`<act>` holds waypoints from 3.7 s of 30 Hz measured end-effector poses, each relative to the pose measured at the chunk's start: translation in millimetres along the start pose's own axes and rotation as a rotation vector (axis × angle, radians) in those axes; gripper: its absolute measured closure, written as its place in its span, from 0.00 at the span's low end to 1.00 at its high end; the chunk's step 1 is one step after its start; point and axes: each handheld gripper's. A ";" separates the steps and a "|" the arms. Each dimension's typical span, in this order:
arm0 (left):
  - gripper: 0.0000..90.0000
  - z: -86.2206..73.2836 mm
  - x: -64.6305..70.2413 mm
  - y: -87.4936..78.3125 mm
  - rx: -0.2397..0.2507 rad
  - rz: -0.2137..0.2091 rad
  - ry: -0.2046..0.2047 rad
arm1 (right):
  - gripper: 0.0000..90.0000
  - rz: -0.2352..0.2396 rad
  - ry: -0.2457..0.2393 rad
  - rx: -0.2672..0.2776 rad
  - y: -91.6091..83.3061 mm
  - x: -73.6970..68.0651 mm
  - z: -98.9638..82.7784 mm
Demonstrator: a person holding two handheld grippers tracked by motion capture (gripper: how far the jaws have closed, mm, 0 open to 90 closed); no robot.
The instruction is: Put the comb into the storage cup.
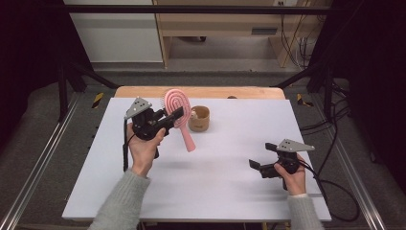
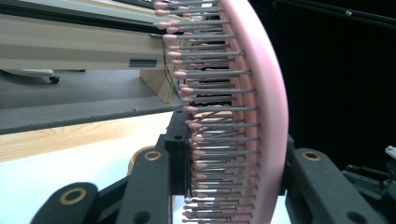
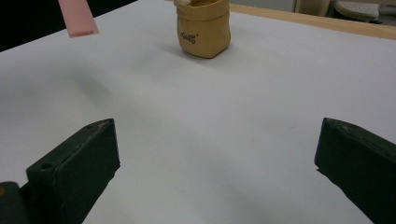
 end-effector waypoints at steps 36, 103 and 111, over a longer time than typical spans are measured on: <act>0.69 30.7 -7.7 26.1 0.019 0.007 -0.030 | 0.00 0.008 0.004 -0.001 -1.0 1.5 -1.7; 0.70 63.8 -13.4 95.7 0.040 0.051 -0.046 | 0.00 0.012 0.000 0.006 -2.1 1.5 -1.3; 0.70 62.0 -17.2 108.8 0.037 0.067 -0.049 | 0.00 0.017 0.004 0.009 -2.8 1.3 -1.1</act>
Point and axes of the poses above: each handheld gripper's, and its own axes: y roughly forward along the jaws, z roughly out of its top, x roughly to its right, and after that the axes turned 4 degrees about -x, right-handed
